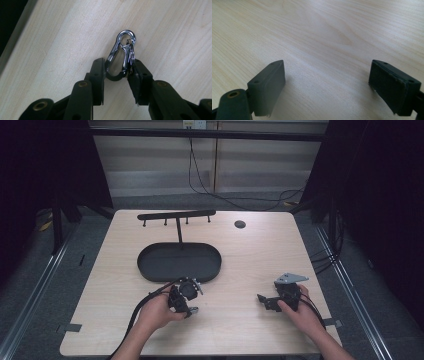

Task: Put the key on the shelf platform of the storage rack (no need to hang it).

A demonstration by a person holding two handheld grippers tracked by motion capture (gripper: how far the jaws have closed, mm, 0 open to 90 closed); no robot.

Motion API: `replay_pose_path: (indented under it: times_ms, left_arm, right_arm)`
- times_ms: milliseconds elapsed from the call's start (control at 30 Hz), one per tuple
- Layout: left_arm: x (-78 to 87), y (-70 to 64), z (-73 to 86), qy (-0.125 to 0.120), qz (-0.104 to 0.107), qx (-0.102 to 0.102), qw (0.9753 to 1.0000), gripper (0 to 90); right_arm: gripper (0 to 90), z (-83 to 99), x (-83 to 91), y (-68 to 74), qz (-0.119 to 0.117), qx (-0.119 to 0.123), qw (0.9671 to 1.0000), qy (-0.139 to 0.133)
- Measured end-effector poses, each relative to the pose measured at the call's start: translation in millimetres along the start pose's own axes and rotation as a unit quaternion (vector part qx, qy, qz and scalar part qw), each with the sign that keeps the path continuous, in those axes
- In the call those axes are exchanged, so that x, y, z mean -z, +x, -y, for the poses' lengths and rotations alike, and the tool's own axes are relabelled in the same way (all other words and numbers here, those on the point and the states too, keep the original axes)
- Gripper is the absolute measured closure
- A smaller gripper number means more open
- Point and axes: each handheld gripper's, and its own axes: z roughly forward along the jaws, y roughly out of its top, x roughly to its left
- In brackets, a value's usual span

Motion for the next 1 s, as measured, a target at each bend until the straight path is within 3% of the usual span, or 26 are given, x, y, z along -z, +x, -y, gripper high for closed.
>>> replay_pose_path:
  times_ms: [300, 433, 800, 1000]
  left_arm:
    - [0.3, 3.1, 0.8, -0.005, 0.01, 0.02, 0.9997, 70.8]
    - [5.1, 6.4, 1.4, -0.011, 0.012, 0.024, 0.9996, 79.2]
    - [7.1, 10.8, 0.8, -0.005, 0.029, 0.04, 0.9988, 80.1]
    - [7.9, 12.0, 1.2, 0.006, 0.021, 0.043, 0.9989, 82.0]
  right_arm:
    - [13.1, -0.1, -0.1, -0.2, -0.001, 0.001, 1.0, 0.0]
    - [13.1, -0.1, -0.3, -0.4, -0.001, 0.002, 1.0, -0.001]
    - [13.1, -0.1, -0.3, -0.4, -0.001, 0.002, 1.0, -0.001]
    - [13.1, -0.1, -0.4, -0.3, -0.001, 0.001, 1.0, -0.002]
